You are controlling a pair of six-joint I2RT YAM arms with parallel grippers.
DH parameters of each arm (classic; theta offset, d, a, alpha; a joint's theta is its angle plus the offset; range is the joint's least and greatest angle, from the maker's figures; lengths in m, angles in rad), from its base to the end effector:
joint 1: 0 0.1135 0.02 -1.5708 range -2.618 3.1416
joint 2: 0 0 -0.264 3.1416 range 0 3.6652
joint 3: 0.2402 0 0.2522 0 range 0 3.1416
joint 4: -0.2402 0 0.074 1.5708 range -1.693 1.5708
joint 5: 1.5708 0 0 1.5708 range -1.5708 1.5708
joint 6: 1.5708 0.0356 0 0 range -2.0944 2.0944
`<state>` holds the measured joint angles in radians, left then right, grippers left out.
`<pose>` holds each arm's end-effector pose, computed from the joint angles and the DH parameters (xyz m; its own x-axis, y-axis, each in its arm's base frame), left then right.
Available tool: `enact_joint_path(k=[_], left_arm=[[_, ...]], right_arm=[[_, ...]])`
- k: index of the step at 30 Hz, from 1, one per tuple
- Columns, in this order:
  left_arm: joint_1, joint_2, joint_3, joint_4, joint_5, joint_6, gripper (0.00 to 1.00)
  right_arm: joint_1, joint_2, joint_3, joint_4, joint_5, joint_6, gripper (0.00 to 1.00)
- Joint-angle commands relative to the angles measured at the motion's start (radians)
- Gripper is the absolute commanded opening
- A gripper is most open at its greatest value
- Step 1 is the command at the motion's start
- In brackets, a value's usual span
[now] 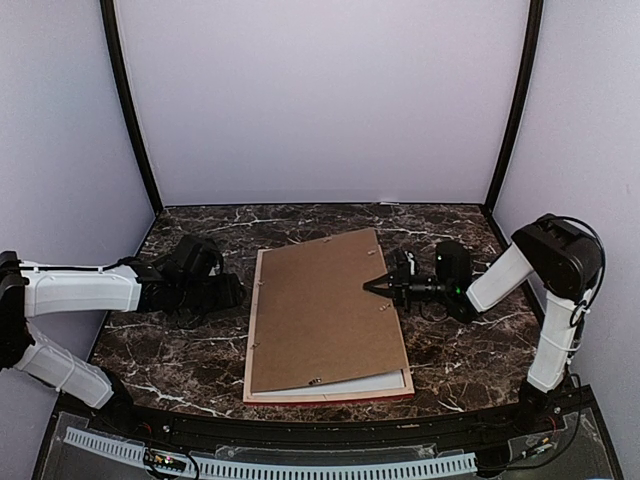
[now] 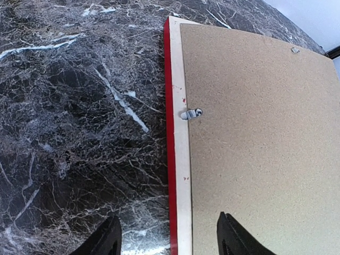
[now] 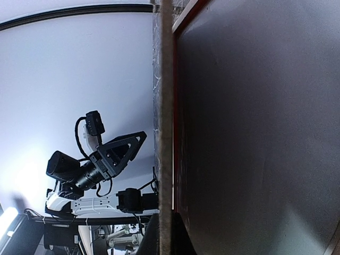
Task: Put the photo into the frame
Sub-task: Place the backboard next to the photo.
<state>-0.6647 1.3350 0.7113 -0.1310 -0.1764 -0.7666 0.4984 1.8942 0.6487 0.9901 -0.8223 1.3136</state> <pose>0.2177 -0.1626 0.2011 -0.7398 -0.2879 -0.6081 -0.0091 0.9081 -0.4187 0.2810 0.1826 0.1261 -0.9733 0.2196 -0.0671 -0.0265 0.1826 0.9828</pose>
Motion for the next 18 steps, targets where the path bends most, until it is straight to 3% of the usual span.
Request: enact_joint_path(k=[1, 18], left_arm=[[0.005, 0.004, -0.016, -0.005, 0.005, 0.004, 0.64], [0.005, 0.008, -0.022, 0.002, 0.011, 0.004, 0.64]], right_arm=[[0.011, -0.042, -0.016, 0.083, 0.002, -0.006, 0.00], [0.031, -0.032, -0.038, 0.102, 0.020, -0.001, 0.00]])
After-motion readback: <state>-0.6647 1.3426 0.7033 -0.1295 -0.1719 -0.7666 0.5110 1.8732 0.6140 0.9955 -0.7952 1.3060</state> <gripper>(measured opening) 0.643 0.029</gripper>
